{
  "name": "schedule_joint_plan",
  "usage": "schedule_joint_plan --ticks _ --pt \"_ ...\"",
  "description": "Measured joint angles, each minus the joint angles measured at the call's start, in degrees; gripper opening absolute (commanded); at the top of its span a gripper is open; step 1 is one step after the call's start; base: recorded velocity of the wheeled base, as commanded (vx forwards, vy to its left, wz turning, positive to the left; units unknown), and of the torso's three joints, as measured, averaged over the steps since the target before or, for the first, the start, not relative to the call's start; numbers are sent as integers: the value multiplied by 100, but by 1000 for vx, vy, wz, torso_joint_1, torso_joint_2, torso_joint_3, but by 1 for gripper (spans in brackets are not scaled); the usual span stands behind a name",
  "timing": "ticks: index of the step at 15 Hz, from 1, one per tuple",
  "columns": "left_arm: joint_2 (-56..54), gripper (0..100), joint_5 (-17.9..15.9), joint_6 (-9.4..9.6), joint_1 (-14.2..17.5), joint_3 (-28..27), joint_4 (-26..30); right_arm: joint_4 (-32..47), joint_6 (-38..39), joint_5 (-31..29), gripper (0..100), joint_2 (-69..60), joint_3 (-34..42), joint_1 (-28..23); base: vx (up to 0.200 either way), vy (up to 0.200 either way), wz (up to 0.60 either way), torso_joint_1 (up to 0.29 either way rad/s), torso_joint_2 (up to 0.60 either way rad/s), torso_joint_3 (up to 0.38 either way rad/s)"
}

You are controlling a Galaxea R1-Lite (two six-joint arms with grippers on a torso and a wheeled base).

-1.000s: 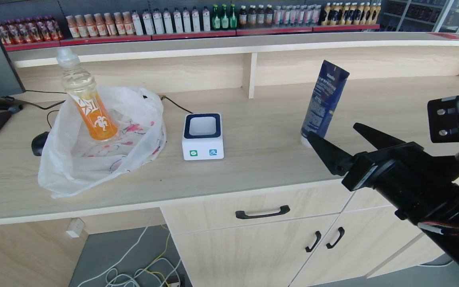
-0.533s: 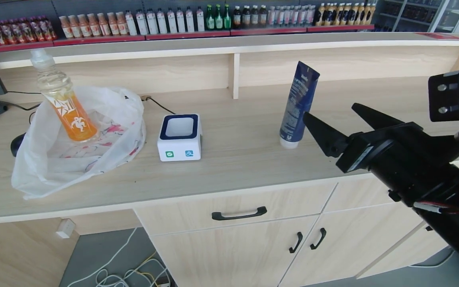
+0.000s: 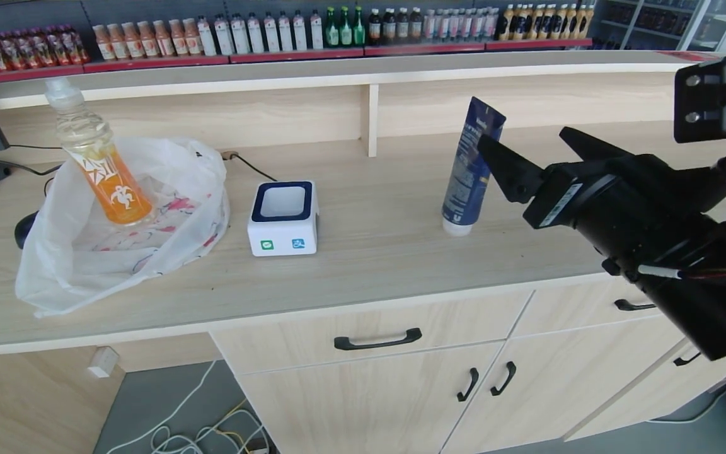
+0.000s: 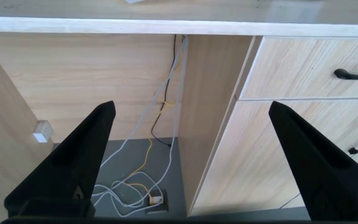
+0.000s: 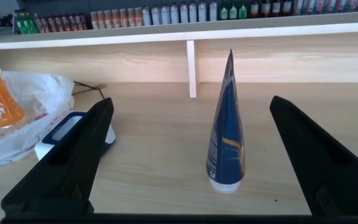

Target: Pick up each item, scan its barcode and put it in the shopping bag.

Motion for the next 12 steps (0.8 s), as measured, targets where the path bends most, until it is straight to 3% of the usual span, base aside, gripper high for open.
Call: schedule_joint_plan --ticks 3,7,12 --pt "0 100 0 2 0 0 0 567 9 5 100 196 -802 -2 0 0 0 0 0 0" --pt "0 100 0 0 0 0 0 2057 22 11 100 474 -1748 -301 0 0 0 0 0 0" --pt "0 100 0 0 0 0 -2 2288 440 7 100 772 -2358 -555 0 0 0 0 0 0"
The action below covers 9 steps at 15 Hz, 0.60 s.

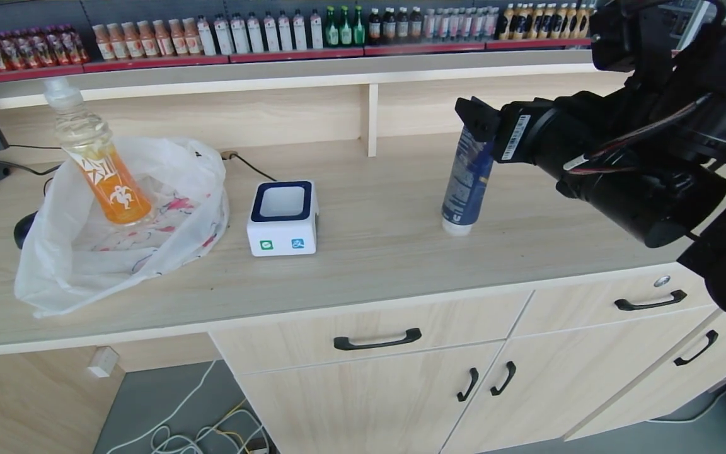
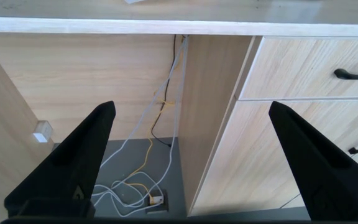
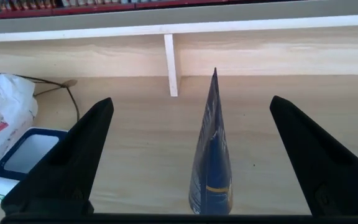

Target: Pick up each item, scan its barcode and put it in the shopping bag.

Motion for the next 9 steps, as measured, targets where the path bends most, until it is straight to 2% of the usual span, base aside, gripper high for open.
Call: schedule_joint_plan --ticks 2,4,5,6,9 --pt "0 100 0 0 0 0 2 160 645 -35 100 74 -44 -35 0 0 0 0 0 0" --pt "0 100 0 2 0 0 0 958 911 -24 100 83 -107 -88 0 0 0 0 0 0" --pt "0 100 0 0 0 0 0 1552 736 0 100 59 -140 -96 0 0 0 0 0 0" --pt "0 100 0 0 0 0 0 1807 405 28 100 22 -190 -96 0 0 0 0 0 0" --pt "0 100 0 0 0 0 0 1876 80 28 100 -79 -236 -228 0 0 0 0 0 0"
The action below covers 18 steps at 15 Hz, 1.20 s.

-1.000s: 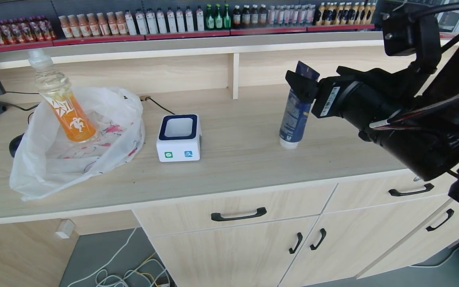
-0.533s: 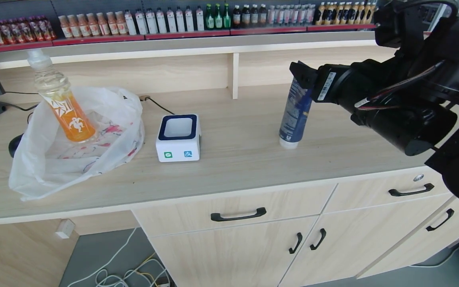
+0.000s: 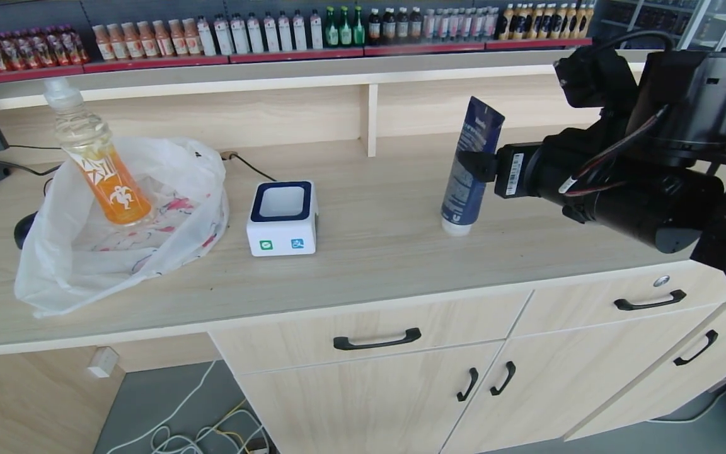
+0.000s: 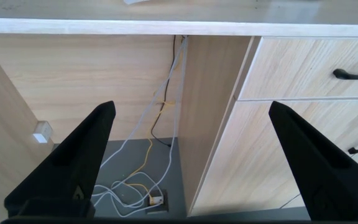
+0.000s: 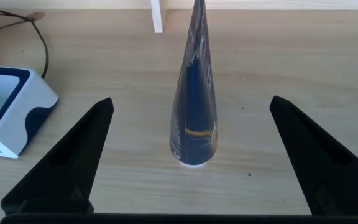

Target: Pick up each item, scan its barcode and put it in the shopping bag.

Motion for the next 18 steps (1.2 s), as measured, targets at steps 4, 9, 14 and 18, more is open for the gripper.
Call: schedule_joint_plan --ticks 4,9,14,18 --pt "0 100 0 0 0 0 0 -226 62 38 100 62 -66 -9 0 0 0 0 0 0" --pt "0 100 0 0 0 0 0 -562 67 40 100 297 -17 -13 0 0 0 0 0 0" --pt "0 100 0 0 0 0 0 -1610 -17 29 100 827 -174 -46 0 0 0 0 0 0" --pt "0 100 0 0 0 0 2 -1651 -66 13 100 1014 -96 -46 0 0 0 0 0 0"
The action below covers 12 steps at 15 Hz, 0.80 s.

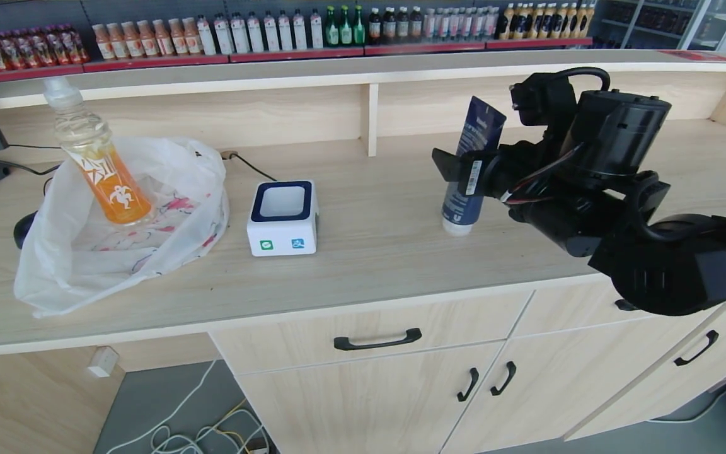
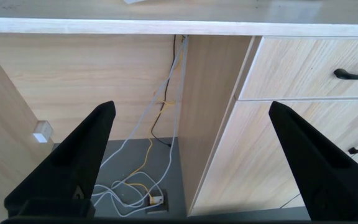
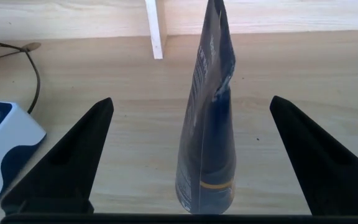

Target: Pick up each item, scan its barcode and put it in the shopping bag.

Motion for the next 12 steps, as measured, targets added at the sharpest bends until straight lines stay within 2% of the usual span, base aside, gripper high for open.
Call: schedule_joint_plan --ticks 3,12 --pt "0 100 0 0 0 0 0 -261 5 -101 100 24 271 -43 0 0 0 0 0 0" --pt "0 100 0 0 0 0 0 -305 -24 -99 100 154 524 -108 0 0 0 0 0 0"
